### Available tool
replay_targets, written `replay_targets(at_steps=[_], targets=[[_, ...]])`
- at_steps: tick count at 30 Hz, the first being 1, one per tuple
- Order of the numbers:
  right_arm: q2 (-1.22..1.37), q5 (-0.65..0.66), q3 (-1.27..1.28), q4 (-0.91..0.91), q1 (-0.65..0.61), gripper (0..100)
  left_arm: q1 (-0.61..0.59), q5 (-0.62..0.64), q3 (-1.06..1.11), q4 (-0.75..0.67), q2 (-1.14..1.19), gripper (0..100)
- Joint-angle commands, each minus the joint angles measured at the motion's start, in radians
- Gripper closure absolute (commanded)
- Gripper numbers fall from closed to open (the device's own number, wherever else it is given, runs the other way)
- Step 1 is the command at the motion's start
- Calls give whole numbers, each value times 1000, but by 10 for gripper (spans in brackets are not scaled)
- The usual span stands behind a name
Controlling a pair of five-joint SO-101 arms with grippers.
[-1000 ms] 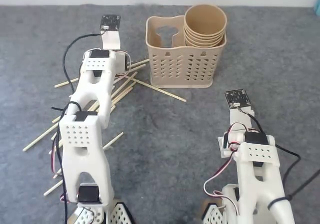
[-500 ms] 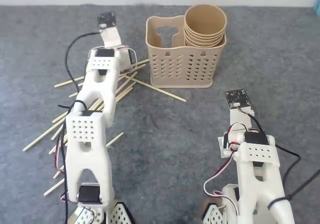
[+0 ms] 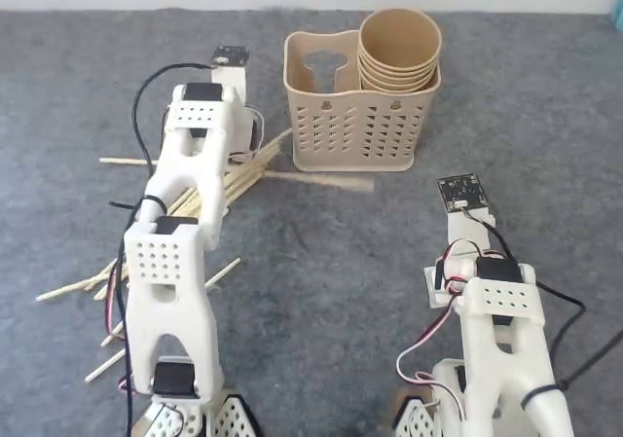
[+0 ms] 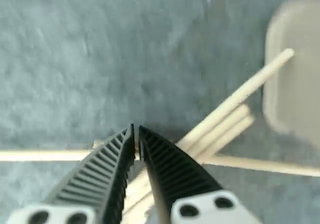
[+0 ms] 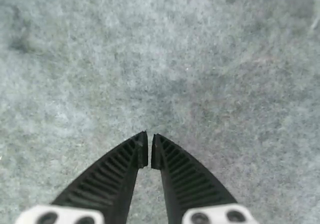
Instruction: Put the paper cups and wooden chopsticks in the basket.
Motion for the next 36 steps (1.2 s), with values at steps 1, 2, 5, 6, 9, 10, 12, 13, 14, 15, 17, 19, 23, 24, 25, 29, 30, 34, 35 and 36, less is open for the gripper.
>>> replay_targets(at_steps=[1,2,5,6,9,10,12,13,14,15,17,19,23,24,25,29,30,34,35,36], targets=[[-39,21,-14,-19,-10,972,11,-32,-15,115,-95,989],[-39,21,-14,-19,-10,972,11,-32,-15,137,-95,989],[-39,21,-14,-19,-10,972,12,-34,-5,184,-94,989],[-39,21,-14,-19,-10,972,12,-34,10,187,-100,989],[-39,21,-14,-19,-10,972,20,-35,71,189,-106,989],[-39,21,-14,-19,-10,972,21,-35,90,190,-106,989],[-39,21,-14,-19,-10,972,21,-35,128,190,-106,989],[-39,21,-14,-19,-10,972,21,-38,147,190,-106,989],[-39,21,-14,-19,-10,972,21,-55,159,190,-106,989],[-39,21,-14,-19,-10,972,20,-83,171,192,-107,989],[-39,21,-14,-19,-10,971,14,-135,194,193,-132,989],[-39,21,-14,-19,-10,971,11,-161,240,189,-192,989],[-39,21,-20,-19,-10,971,3,-167,390,144,-397,990],[-39,21,-20,-19,-10,971,2,-167,446,112,-462,990],[-39,21,-20,-19,-10,971,2,-164,507,75,-529,990],[-39,21,-20,-19,-10,971,2,-163,774,-38,-793,989],[-39,21,-20,-19,-10,971,2,-161,837,-64,-856,989],[-39,21,-20,-19,-10,972,-68,-157,1035,-140,-1089,988],[-39,21,-20,-19,-10,972,-107,-141,1075,-160,-1148,988],[-39,21,-20,-19,-10,972,-163,-110,1110,-180,-1200,988]])
